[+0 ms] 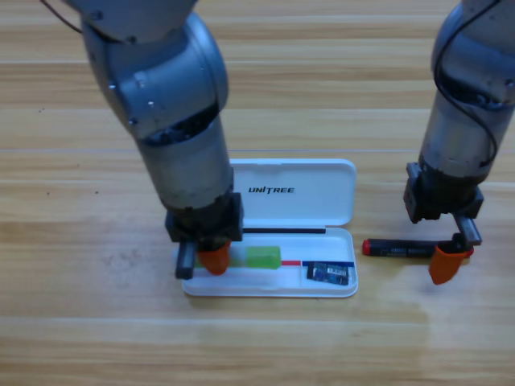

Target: Clean up eraser and pencils

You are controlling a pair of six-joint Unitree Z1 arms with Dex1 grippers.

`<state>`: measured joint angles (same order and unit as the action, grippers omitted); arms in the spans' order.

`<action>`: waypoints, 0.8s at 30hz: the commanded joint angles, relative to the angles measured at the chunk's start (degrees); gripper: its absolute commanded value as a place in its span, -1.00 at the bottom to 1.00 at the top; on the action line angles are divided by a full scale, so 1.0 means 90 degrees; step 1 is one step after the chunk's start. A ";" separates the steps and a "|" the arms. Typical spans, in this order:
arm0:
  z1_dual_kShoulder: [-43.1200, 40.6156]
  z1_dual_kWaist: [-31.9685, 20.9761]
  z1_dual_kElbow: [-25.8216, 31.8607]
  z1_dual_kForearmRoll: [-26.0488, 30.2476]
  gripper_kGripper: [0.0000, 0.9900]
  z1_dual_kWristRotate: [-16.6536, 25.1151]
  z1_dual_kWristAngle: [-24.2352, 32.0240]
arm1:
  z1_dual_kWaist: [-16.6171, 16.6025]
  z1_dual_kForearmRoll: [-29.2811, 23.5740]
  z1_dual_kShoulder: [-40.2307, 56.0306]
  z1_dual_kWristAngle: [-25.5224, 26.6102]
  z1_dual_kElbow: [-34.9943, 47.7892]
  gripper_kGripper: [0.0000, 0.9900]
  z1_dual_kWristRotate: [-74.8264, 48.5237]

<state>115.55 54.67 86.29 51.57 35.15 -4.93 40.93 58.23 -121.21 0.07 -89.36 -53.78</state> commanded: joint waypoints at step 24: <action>0.0960 0.0117 0.0412 0.0031 -1.00 -0.0234 0.0079 | -0.0222 -0.0162 -0.1200 -0.0232 -0.0384 -1.00 -0.0187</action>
<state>121.52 54.72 90.97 51.61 33.56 -4.74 40.24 57.65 -127.12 -0.39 -93.47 -57.00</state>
